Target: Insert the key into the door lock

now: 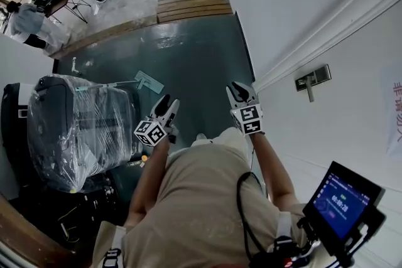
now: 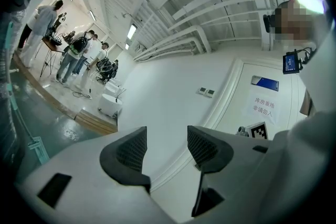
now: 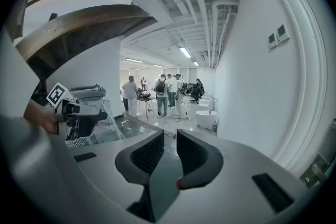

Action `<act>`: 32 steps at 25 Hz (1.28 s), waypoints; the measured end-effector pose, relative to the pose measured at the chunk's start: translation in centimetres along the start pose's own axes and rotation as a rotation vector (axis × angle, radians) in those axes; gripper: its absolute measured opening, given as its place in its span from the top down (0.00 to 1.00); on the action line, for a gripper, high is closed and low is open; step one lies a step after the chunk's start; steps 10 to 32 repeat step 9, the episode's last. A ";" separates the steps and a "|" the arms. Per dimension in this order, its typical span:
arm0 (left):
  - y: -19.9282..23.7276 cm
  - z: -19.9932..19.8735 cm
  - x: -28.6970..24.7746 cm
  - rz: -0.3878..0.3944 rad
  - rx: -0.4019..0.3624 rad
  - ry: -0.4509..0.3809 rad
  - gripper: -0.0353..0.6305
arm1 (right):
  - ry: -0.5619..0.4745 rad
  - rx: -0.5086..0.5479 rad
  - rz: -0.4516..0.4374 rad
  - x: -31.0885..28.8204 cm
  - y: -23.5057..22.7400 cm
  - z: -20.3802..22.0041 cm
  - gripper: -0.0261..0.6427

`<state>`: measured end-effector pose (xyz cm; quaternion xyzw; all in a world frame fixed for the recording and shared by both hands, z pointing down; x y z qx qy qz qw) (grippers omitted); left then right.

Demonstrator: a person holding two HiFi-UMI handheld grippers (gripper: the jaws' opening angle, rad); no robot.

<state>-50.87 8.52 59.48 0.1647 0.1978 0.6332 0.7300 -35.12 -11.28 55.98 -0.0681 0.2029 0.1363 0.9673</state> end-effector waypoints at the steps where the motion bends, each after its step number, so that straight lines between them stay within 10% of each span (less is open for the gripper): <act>1: 0.0 -0.1 0.3 -0.006 0.004 -0.002 0.59 | -0.007 0.006 0.004 0.0 0.2 -0.3 0.84; 32: 0.5 -0.3 1.6 -0.049 0.008 -0.018 0.59 | -0.057 -0.021 0.092 1.7 -0.7 -0.4 0.84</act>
Point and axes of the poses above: the fingertips, and each gripper's own axes: x backward along the fingers, y to its left, z out of its underside, the point moved 3 cm from there along x, backward along the fingers, and after that the axes turned 7 degrees about -x, right-handed, at the moved point
